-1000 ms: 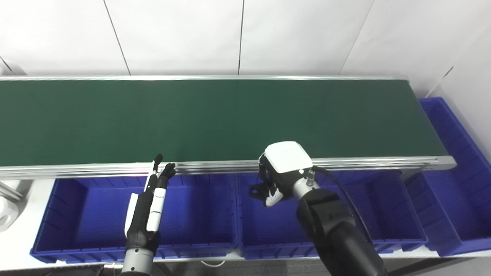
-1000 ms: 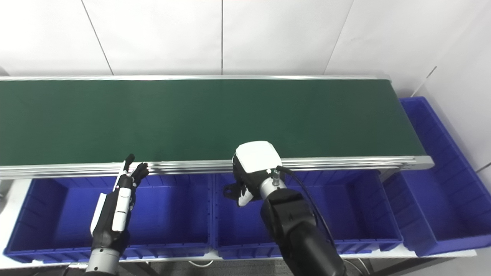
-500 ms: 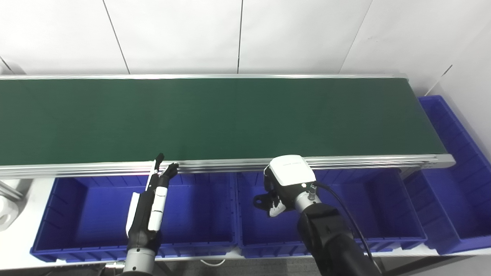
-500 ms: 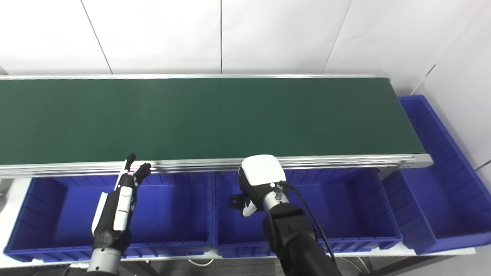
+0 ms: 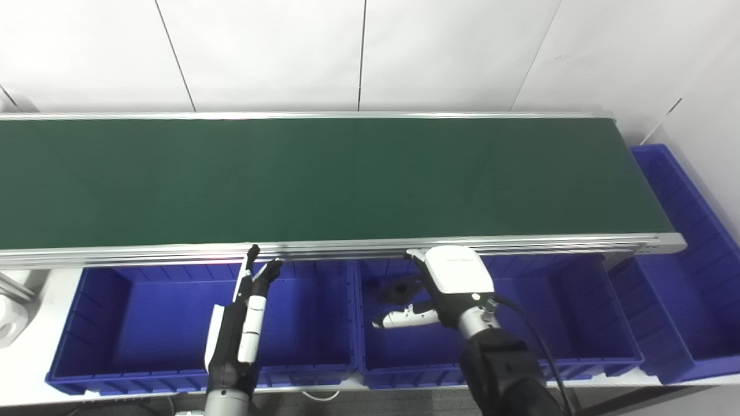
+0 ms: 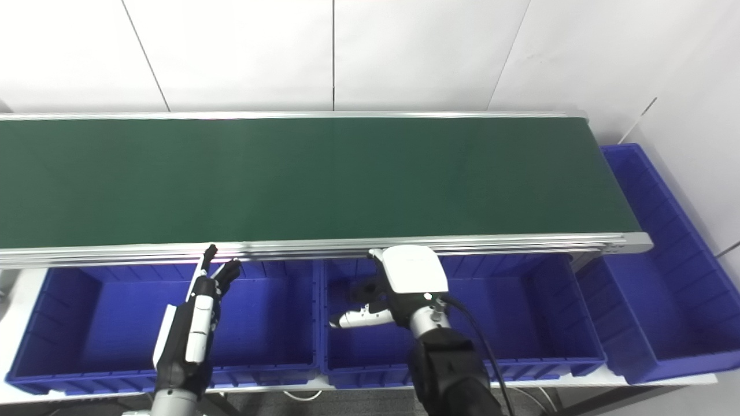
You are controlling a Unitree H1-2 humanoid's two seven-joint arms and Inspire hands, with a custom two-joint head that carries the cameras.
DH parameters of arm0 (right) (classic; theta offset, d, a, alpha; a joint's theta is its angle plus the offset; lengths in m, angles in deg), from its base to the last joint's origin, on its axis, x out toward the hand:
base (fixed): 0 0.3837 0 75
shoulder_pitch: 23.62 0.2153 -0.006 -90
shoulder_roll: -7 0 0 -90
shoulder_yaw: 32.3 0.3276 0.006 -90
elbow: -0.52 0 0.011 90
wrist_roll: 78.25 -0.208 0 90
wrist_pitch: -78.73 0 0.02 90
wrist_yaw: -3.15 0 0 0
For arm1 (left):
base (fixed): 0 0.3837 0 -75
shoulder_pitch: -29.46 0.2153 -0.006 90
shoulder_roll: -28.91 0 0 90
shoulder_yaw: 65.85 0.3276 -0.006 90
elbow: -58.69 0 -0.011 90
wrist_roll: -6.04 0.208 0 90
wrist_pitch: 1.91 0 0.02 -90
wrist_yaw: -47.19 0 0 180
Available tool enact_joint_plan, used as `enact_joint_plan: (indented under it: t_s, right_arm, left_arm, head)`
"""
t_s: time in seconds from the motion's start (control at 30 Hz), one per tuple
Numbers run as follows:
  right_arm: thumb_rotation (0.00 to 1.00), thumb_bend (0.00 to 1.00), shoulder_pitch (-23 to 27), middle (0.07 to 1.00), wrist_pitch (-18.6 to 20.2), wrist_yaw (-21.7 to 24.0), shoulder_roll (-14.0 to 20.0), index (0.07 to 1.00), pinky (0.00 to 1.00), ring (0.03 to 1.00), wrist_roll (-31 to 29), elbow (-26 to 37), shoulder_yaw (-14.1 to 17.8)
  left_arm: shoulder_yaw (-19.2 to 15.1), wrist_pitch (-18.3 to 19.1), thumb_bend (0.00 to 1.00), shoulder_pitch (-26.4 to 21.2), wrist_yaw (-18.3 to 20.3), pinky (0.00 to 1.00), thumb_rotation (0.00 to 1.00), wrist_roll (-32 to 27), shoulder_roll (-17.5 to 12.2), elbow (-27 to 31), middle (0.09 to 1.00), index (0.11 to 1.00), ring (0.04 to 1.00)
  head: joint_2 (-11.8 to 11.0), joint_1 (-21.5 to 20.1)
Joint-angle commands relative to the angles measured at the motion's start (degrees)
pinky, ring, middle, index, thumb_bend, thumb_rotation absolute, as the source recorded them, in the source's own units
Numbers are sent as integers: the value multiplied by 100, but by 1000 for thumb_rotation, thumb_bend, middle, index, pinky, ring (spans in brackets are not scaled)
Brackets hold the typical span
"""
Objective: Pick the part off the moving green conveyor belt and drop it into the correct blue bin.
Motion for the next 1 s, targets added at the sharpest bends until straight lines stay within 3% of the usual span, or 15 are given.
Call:
enact_joint_plan:
  t_s: [0.0,0.07,0.13,0.27,0.3,0.37,0.63,0.77,0.97]
  right_arm:
    - [969,1000,-195,828,70,-179,-295,842,570,740,-607,485,173]
    - [990,962,-478,817,-11,-355,-533,835,560,729,-1235,793,322]
    - [998,917,-896,791,-355,-918,-922,810,557,707,-2177,1010,533]
    - [956,816,-1500,792,-2208,-2284,-1510,787,646,743,-4398,265,997]
    - [954,799,-1532,802,-2609,-2431,-1537,794,663,759,-4723,-20,1077]
    - [967,789,-1515,824,-3058,-2555,-1537,817,702,781,-5123,-474,1208]
    - [1000,826,-1270,878,-3789,-2585,-1328,879,773,832,-6116,-1496,1499]
    - [1000,831,-1258,876,-3986,-2644,-1230,882,779,836,-6194,-1655,1464]
    - [1000,844,-1285,886,-3931,-2650,-1170,890,784,844,-6183,-1571,1405]
  left_arm:
    - [28,-301,383,-28,-24,992,1000,14,55,130,912,1000,922]
    - [29,-338,381,-23,-16,998,1000,-6,57,94,919,1000,928]
    - [28,-427,378,-9,-34,1000,1000,-6,70,54,923,1000,929]
    - [60,-723,385,18,-87,940,954,104,69,-117,906,1000,903]
    - [67,-797,388,22,-111,932,942,146,74,-183,901,1000,898]
    - [81,-945,394,16,-167,929,926,246,82,-319,891,1000,886]
    - [84,-1532,427,-134,-435,894,913,582,158,-934,866,1000,855]
    - [73,-1590,391,-142,-473,866,861,595,189,-979,862,1000,854]
    - [104,-1562,391,-105,-477,824,866,635,171,-849,864,1000,846]
  head:
    - [-117,68]
    - [-170,141]
    - [-247,230]
    - [-394,452]
    - [-508,558]
    - [-610,654]
    - [-999,952]
    - [-1012,954]
    - [-896,849]
